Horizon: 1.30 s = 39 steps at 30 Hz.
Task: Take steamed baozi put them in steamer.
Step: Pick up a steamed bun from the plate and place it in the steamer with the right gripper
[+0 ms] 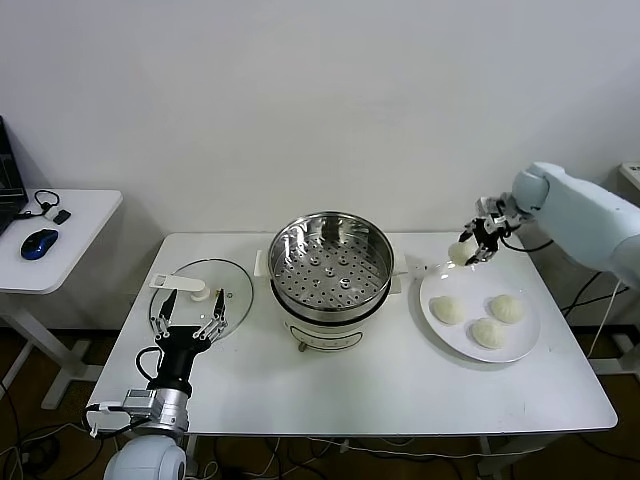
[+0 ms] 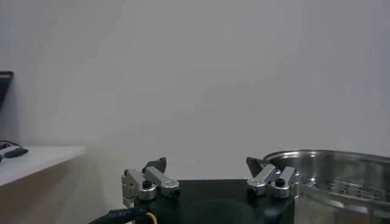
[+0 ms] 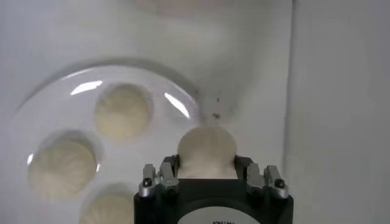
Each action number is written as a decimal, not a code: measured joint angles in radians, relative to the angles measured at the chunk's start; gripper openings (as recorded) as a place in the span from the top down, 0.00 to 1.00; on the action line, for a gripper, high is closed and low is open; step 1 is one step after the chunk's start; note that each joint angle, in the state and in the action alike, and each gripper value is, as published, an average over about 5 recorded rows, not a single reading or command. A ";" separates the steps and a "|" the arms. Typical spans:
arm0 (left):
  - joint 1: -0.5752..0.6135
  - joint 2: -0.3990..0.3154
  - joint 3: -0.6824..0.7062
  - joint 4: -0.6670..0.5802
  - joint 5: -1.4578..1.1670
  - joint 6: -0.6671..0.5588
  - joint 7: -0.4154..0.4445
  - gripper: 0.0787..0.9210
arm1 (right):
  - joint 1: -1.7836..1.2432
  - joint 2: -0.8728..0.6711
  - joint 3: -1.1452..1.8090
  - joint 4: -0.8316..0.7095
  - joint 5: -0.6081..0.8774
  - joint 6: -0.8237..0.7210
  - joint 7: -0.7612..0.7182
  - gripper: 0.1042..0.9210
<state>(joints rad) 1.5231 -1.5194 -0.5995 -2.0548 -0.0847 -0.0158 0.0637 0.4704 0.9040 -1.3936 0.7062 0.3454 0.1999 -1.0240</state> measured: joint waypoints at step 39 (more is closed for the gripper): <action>0.012 -0.015 -0.009 -0.020 -0.003 -0.008 -0.018 0.12 | 0.199 0.427 -0.241 -0.002 -0.359 0.620 0.403 0.38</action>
<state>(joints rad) 1.5355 -1.5343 -0.6080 -2.0747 -0.0878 -0.0235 0.0458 0.6692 1.3312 -1.6351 0.7045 -0.0139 0.8199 -0.6213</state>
